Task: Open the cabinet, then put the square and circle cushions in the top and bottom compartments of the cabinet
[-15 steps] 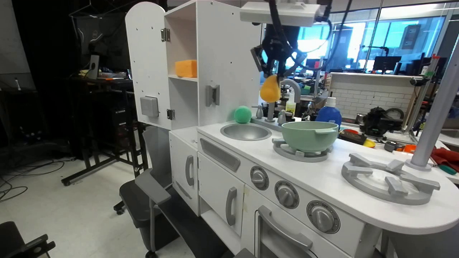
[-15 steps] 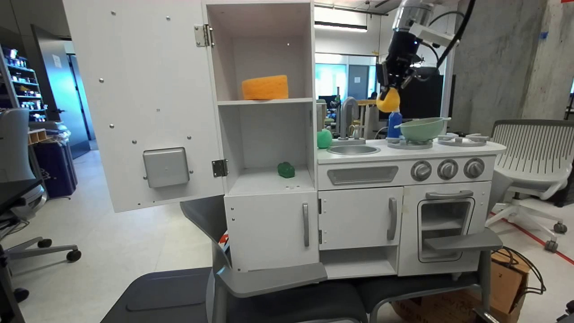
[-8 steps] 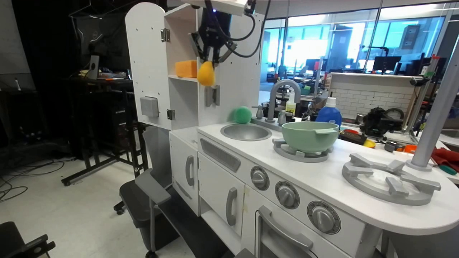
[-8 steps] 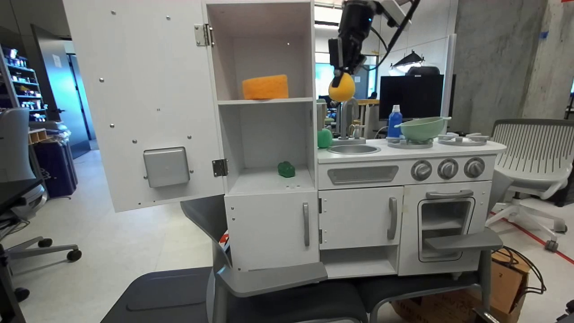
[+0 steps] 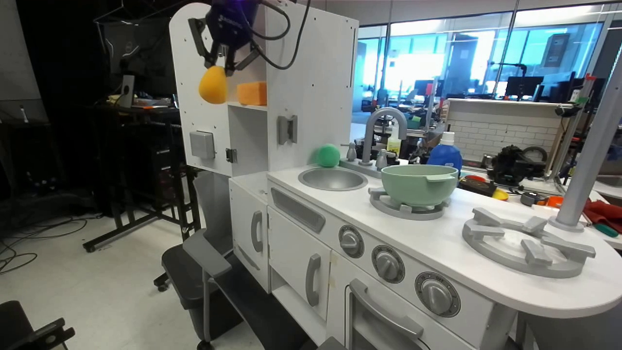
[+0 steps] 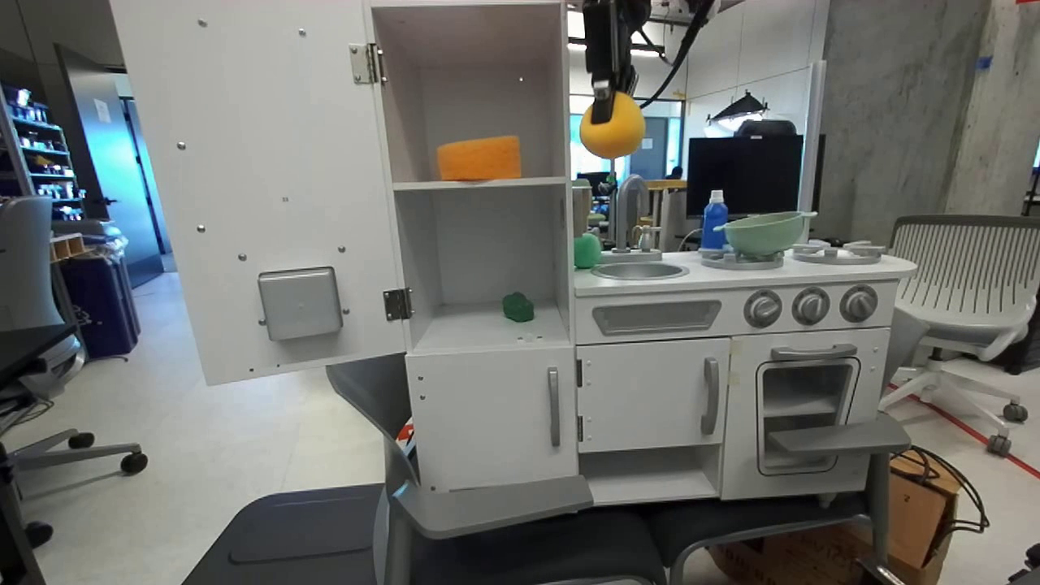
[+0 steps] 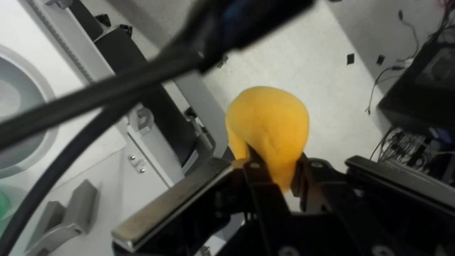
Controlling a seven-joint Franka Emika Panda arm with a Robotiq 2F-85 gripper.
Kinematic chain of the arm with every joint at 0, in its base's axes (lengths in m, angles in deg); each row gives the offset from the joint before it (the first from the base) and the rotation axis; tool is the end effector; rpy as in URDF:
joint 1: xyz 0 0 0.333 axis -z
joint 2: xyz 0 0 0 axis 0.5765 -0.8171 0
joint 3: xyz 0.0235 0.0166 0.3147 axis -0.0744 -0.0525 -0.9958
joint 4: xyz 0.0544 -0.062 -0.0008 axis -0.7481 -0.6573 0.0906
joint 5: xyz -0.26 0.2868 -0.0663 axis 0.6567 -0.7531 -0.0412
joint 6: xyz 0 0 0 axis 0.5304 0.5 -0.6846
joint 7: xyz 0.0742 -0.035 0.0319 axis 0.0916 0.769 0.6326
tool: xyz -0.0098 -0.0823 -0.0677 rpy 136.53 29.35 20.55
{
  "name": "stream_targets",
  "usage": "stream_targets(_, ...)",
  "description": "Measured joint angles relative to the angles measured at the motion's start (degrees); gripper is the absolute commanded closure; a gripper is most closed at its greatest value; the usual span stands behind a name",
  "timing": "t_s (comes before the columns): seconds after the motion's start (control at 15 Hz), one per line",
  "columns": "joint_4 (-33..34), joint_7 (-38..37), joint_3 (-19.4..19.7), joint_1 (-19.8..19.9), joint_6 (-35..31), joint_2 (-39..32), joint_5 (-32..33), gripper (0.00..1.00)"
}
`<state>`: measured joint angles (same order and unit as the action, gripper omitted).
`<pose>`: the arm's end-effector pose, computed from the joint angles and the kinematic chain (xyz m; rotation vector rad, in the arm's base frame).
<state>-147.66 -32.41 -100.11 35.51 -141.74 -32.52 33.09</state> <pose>0.6959 0.1442 0.4567 -2.5950 -1.1632 0.2074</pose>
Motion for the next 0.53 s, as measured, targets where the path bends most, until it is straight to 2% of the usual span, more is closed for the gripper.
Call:
stream_targets(0.2,-3.13,1.47,-1.90,-3.03,5.26,3.12,1.52,0.95)
stream_targets(0.53,-3.90,1.32,-2.57,-13.63,8.87,2.10,11.45,0.95)
